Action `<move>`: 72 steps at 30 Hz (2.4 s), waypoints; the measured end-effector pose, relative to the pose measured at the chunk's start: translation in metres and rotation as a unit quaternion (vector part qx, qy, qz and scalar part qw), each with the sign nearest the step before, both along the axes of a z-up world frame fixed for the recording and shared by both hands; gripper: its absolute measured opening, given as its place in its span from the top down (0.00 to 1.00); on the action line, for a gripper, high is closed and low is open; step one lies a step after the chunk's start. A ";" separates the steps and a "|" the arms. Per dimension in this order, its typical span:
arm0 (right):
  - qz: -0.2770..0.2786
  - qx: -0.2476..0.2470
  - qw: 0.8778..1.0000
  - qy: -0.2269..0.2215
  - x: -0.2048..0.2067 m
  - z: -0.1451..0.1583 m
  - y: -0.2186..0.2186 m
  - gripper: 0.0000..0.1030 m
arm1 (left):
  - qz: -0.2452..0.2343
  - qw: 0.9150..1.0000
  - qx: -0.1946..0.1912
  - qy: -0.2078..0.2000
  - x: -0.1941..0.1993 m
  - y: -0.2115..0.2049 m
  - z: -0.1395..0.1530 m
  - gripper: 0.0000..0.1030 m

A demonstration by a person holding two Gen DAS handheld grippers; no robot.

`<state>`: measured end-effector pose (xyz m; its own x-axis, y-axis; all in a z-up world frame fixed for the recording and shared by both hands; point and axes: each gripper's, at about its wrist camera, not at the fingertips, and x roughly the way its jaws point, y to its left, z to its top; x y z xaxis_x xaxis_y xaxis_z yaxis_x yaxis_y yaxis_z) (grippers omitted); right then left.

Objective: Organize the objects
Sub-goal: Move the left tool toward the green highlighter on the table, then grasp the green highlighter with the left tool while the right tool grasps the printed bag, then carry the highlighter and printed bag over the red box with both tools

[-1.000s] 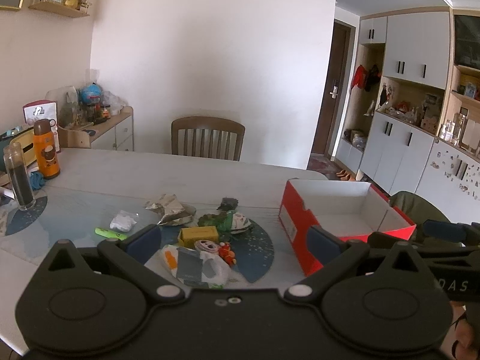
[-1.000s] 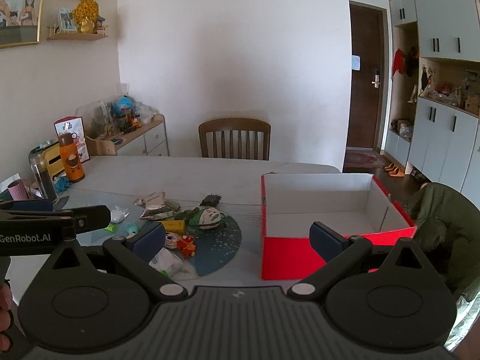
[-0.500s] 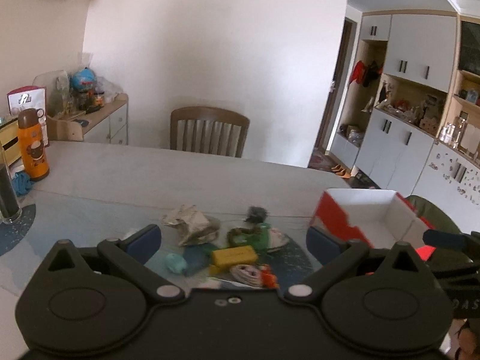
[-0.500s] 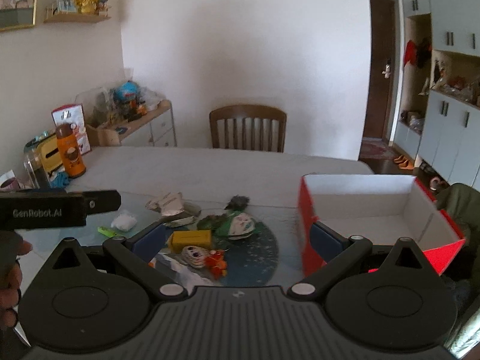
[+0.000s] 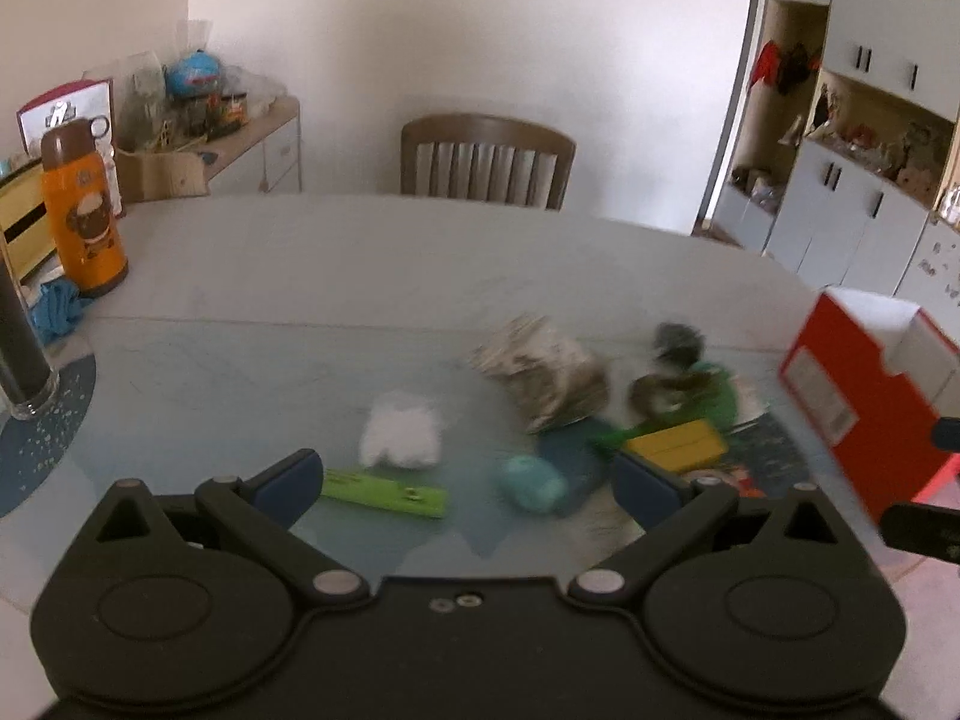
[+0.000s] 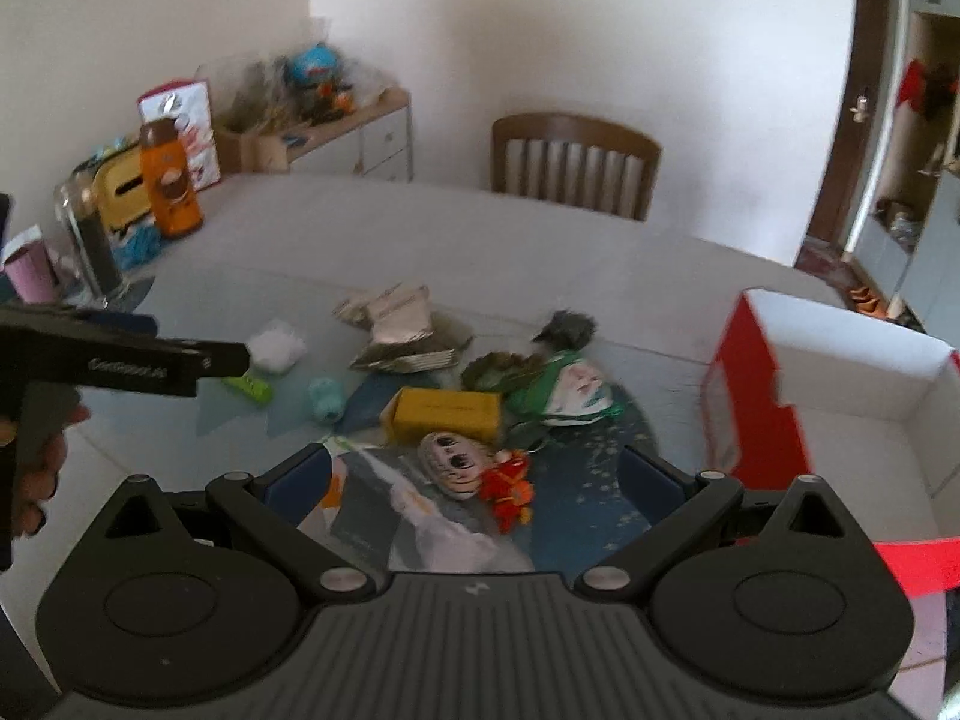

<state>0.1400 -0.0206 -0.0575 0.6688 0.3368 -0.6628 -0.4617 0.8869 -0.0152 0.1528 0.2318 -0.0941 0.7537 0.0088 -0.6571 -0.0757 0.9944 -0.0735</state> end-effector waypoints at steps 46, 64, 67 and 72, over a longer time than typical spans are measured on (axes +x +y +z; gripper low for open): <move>0.089 -0.058 0.989 0.104 0.029 -0.054 0.068 0.85 | -0.024 0.999 0.013 0.037 0.034 0.048 -0.056 0.23; 0.017 0.039 0.994 0.096 0.021 0.012 0.025 0.86 | -0.081 0.997 -0.009 -0.003 0.016 0.004 0.011 0.23; 0.000 0.050 0.995 0.086 0.021 0.025 0.010 0.86 | -0.099 0.995 -0.012 -0.012 0.016 -0.011 0.024 0.23; -0.027 0.067 0.995 0.073 0.022 0.042 -0.019 0.86 | -0.125 0.992 -0.019 -0.022 0.015 -0.042 0.044 0.23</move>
